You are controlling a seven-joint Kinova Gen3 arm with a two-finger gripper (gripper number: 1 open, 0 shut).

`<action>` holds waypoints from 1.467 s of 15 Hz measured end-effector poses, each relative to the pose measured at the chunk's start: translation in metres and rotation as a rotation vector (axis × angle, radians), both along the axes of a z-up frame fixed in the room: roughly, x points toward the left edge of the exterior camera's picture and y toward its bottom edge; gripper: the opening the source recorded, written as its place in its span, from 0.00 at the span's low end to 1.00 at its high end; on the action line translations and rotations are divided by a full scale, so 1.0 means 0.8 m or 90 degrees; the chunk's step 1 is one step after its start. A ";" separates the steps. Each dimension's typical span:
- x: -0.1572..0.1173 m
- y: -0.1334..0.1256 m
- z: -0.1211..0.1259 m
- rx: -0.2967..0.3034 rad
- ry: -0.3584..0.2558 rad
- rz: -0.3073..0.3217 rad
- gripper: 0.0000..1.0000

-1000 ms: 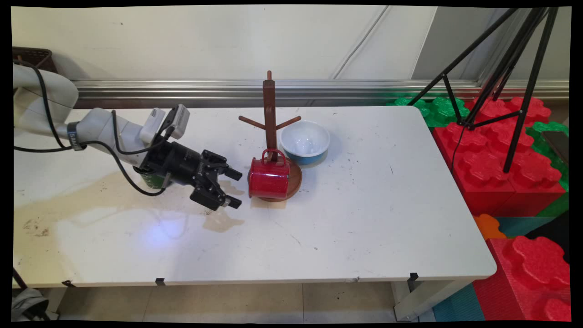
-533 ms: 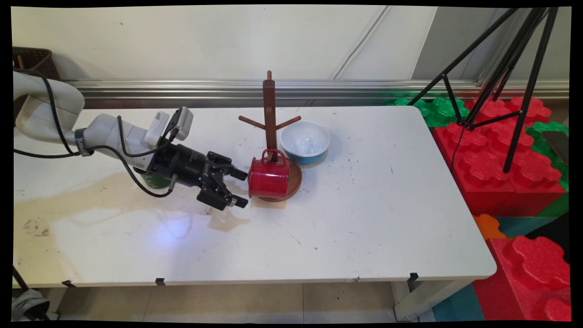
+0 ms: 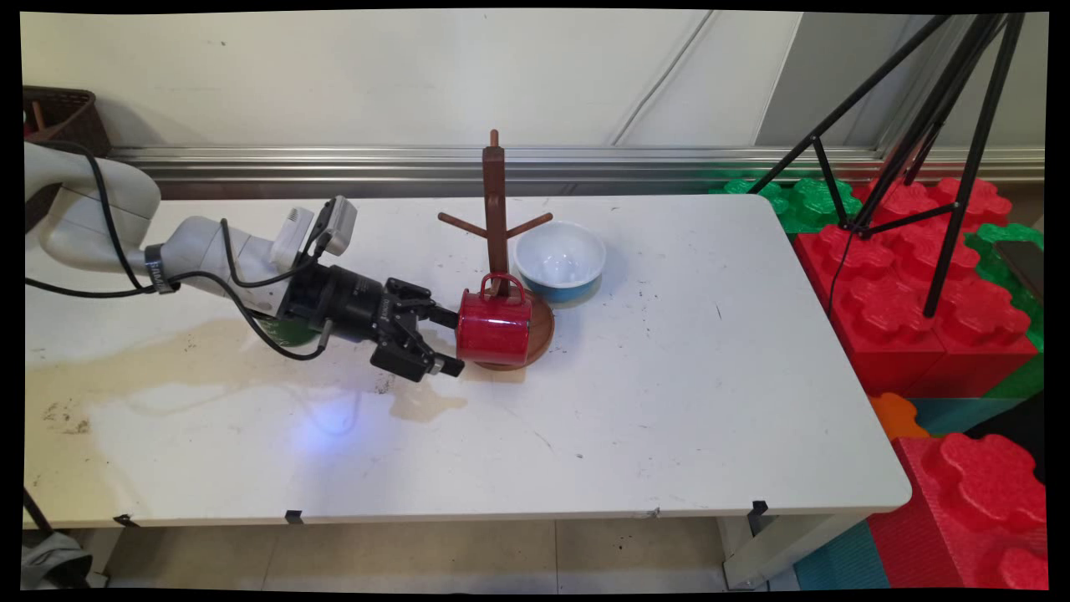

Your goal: Pick up the red mug from the rack

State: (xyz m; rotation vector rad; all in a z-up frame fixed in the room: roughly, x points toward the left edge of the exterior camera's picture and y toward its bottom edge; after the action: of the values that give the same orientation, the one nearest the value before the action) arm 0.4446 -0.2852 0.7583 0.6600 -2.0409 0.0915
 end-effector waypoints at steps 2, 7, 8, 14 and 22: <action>-0.001 0.000 -0.002 0.000 0.008 0.004 1.00; -0.002 0.001 -0.006 0.003 0.025 0.012 1.00; -0.002 0.002 -0.006 0.004 0.027 0.014 1.00; -0.002 0.003 -0.010 0.007 0.043 0.024 1.00; -0.003 0.005 -0.015 0.011 0.060 0.039 1.00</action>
State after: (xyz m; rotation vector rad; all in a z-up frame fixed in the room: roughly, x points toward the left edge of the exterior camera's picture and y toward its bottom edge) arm 0.4422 -0.2815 0.7464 0.7235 -1.9334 0.0770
